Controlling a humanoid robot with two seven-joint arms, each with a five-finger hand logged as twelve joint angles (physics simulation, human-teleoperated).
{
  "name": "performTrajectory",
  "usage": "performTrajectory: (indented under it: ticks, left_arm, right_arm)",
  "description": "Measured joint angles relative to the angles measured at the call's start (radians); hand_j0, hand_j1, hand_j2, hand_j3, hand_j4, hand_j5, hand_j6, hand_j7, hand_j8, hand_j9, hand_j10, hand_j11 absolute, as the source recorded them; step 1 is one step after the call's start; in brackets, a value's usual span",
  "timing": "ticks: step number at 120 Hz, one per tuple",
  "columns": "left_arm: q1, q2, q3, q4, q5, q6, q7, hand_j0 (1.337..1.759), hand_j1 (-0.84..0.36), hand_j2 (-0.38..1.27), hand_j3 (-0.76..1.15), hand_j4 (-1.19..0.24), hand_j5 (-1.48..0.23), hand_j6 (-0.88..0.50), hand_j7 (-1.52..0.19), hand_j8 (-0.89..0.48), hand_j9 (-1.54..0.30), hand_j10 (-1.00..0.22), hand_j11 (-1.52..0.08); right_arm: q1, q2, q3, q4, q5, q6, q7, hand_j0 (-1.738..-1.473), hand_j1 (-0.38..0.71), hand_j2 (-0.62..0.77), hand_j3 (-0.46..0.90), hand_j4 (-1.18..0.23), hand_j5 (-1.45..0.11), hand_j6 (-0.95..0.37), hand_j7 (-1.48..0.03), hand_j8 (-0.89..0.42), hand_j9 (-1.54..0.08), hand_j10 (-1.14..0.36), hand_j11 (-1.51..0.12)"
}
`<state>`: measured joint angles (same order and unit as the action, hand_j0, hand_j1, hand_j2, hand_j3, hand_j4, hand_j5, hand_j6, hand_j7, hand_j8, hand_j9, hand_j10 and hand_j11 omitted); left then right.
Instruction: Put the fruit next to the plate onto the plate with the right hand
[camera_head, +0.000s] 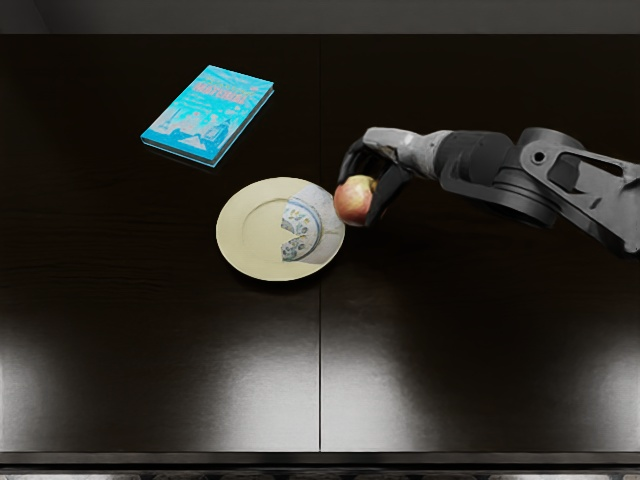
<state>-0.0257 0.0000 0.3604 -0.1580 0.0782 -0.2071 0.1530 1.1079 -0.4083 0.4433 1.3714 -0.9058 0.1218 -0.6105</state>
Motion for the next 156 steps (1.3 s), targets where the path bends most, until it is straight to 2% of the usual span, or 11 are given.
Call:
performTrajectory:
  ticks: [38,61,92,103,120,136,156]
  left_arm:
    - [0.000,0.000,0.000,0.000,0.000,0.000,0.000,1.658,0.07,0.05,0.00,-0.23,-0.30,-0.23,-0.30,-0.23,-0.30,-0.23,-0.30]
    - [0.000,0.000,0.000,0.000,0.000,0.000,0.000,1.658,0.07,0.05,0.00,-0.23,-0.30,-0.23,-0.30,-0.23,-0.30,-0.23,-0.30]
    - [0.000,0.000,0.000,0.000,0.000,0.000,0.000,1.658,0.07,0.05,0.00,-0.23,-0.30,-0.23,-0.30,-0.23,-0.30,-0.23,-0.30]
    - [0.000,0.000,0.000,0.000,0.000,0.000,0.000,1.658,0.07,0.05,0.00,-0.23,-0.30,-0.23,-0.30,-0.23,-0.30,-0.23,-0.30]
    - [0.000,0.000,0.000,0.000,0.000,0.000,0.000,1.658,0.07,0.05,0.00,-0.23,-0.30,-0.23,-0.30,-0.23,-0.30,-0.23,-0.30]
    - [0.000,0.000,0.000,0.000,0.000,0.000,0.000,1.658,0.07,0.05,0.00,-0.23,-0.30,-0.23,-0.30,-0.23,-0.30,-0.23,-0.30]
    - [0.000,0.000,0.000,0.000,0.000,0.000,0.000,1.658,0.07,0.05,0.00,-0.23,-0.30,-0.23,-0.30,-0.23,-0.30,-0.23,-0.30]
  right_arm:
    - [0.028,0.163,0.006,-0.112,-0.001,-0.002,0.000,-1.658,0.26,0.44,0.00,-0.62,-1.03,-0.34,-0.90,-0.26,-1.00,-0.48,-1.02]
    - [0.045,0.244,0.008,-0.175,-0.005,-0.004,0.000,-1.658,0.22,0.38,0.00,-0.63,-1.00,-0.37,-0.90,-0.28,-0.98,-0.51,-0.99]
    - [0.067,0.293,0.009,-0.218,-0.006,-0.003,0.000,-1.658,0.21,0.36,0.00,-0.63,-0.97,-0.38,-0.88,-0.30,-0.96,-0.53,-0.96]
    - [0.070,0.302,0.009,-0.223,-0.007,-0.003,0.000,-1.658,0.20,0.31,0.00,-0.59,-0.88,-0.39,-0.82,-0.33,-0.88,-0.53,-0.88]
    - [0.071,0.320,0.009,-0.242,-0.009,-0.003,0.000,-1.658,0.14,0.13,0.00,-0.48,-0.68,-0.38,-0.65,-0.34,-0.68,-0.45,-0.68]
    - [0.072,0.325,0.009,-0.249,-0.008,-0.003,0.000,-1.658,0.05,0.04,0.00,-0.37,-0.51,-0.32,-0.50,-0.30,-0.51,-0.36,-0.51]
    - [0.071,0.320,0.010,-0.256,-0.006,-0.002,0.000,-1.658,-0.06,0.00,0.00,-0.26,-0.35,-0.24,-0.34,-0.23,-0.35,-0.25,-0.35]
